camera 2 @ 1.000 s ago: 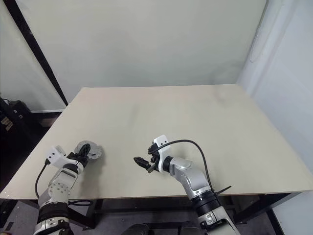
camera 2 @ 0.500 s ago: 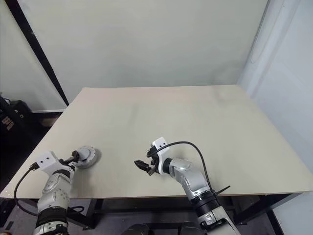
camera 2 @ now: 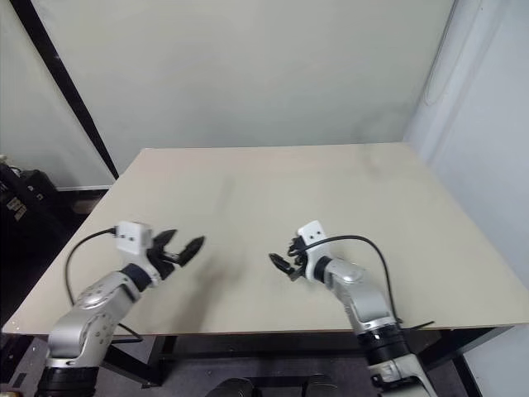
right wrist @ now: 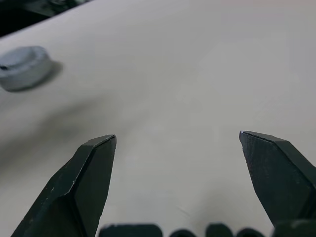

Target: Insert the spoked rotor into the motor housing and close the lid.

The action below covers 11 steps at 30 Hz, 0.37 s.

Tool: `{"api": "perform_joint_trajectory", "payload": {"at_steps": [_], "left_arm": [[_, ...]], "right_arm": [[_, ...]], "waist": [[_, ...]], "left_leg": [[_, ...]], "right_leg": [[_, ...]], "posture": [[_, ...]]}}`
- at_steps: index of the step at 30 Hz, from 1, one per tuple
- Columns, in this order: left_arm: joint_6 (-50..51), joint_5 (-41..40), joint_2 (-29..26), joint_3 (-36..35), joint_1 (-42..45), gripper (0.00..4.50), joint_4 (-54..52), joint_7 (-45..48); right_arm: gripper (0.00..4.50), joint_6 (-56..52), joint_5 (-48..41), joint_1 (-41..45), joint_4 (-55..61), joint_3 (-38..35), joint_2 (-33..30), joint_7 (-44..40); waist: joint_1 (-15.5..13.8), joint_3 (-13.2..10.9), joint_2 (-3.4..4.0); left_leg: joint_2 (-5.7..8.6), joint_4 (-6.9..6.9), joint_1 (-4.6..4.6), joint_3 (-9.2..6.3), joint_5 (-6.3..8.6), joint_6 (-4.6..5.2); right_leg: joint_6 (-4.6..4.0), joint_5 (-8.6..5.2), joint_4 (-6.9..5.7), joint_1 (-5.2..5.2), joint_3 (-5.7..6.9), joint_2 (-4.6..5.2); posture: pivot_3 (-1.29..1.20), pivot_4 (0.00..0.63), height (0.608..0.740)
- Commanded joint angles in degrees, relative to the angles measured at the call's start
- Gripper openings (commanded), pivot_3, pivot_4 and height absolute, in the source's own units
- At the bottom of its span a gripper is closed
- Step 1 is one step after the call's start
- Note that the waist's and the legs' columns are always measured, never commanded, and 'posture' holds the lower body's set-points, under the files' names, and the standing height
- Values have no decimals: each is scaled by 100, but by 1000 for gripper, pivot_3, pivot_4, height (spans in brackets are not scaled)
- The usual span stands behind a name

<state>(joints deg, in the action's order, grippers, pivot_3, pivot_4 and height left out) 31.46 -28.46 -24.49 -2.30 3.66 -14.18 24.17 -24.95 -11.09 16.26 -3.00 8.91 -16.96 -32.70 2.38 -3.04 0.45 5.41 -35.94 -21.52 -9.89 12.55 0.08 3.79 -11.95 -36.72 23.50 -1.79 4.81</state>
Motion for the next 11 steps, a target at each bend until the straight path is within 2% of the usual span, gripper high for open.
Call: {"api": "perform_joint_trajectory", "payload": {"at_steps": [1,5,11], "left_arm": [[182,153,43,238,284,4478,-38,46],[27,480,81,387,385,4478,401,41],[-173,692,192,366,501,4478,728,114]], "right_arm": [[4355,224,-53,-100,497,-312,-214,-51],[4355,248,-115,-378,607,-515,-382,-59],[4355,365,-50,-497,547,-512,-277,47]], "waist": [[23,-1,-1],[28,-1,-1],[4,-2,-2]], "left_leg": [[-2,0,0,-2,0,0],[-10,0,3,1,0,0],[-2,-6,-3,1,-1,2]], "right_leg": [[0,0,-1,0,1,-1],[0,0,-1,-2,3,0],[2,1,2,-2,-4,5]], "posture": [[0,0,740],[0,0,740],[0,0,740]]}}
